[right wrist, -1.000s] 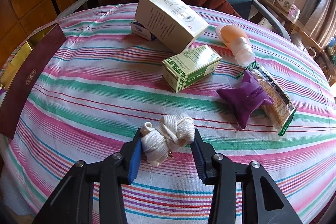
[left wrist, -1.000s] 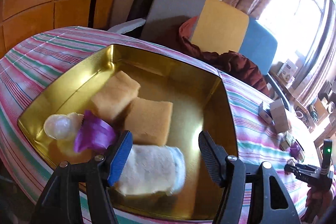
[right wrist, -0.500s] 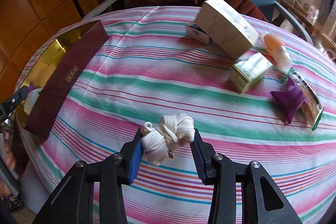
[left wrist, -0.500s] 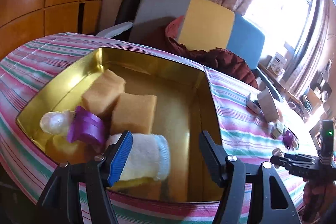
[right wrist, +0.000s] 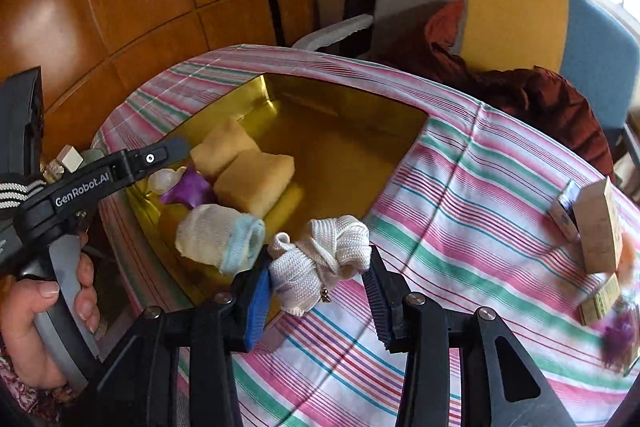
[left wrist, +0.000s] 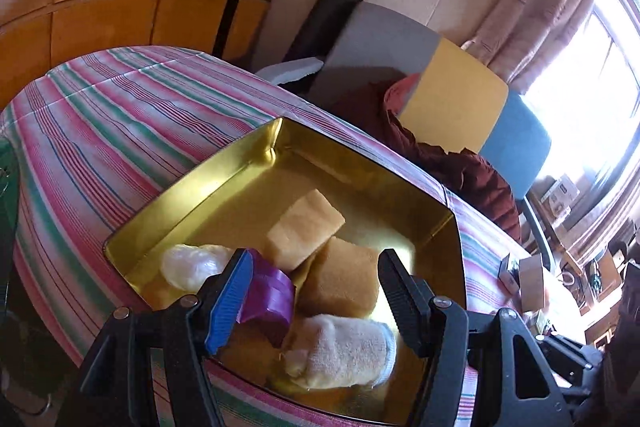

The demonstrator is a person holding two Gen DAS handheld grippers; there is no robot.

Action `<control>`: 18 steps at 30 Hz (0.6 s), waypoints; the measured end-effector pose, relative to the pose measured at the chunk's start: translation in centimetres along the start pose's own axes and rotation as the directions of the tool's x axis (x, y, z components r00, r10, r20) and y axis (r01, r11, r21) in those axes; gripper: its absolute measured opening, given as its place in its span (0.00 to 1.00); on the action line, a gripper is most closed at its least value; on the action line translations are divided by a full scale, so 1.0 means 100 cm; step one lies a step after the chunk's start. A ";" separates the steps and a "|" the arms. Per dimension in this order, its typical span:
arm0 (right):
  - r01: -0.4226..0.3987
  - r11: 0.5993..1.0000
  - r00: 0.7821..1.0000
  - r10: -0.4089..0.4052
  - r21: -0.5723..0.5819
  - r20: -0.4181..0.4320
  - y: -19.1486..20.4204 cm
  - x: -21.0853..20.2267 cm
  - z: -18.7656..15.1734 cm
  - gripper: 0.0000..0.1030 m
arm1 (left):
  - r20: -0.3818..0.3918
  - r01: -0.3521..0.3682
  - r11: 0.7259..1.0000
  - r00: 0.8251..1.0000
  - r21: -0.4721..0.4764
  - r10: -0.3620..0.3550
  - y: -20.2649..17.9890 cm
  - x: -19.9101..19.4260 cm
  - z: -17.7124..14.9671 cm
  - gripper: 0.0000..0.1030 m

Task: Organize objects
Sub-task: 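Carry the white knotted cloth roll into the gold tray and open the right tool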

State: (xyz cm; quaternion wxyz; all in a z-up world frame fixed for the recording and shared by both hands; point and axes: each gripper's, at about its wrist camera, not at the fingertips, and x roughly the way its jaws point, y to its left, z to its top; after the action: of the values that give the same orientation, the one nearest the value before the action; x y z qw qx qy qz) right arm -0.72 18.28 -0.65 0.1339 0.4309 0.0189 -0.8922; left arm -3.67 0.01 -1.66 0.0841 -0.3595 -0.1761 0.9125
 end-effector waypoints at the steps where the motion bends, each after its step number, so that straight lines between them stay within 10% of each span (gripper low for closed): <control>1: -0.002 1.000 1.000 0.002 -0.017 -0.005 0.006 0.004 0.003 0.42 | 0.002 0.002 1.000 1.000 -0.005 -0.002 0.002 0.000 0.003 0.64; 18: 0.037 0.991 0.998 -0.043 -0.130 -0.038 0.018 0.027 0.004 0.62 | -0.009 0.001 0.999 1.000 -0.042 -0.001 0.010 0.001 0.009 0.64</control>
State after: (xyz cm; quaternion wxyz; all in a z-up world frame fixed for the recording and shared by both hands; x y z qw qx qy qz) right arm -2.14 15.84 -2.39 0.1431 0.4388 0.0877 -0.8828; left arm -4.33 -1.09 -1.48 0.0779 -0.3653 -0.1949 0.9069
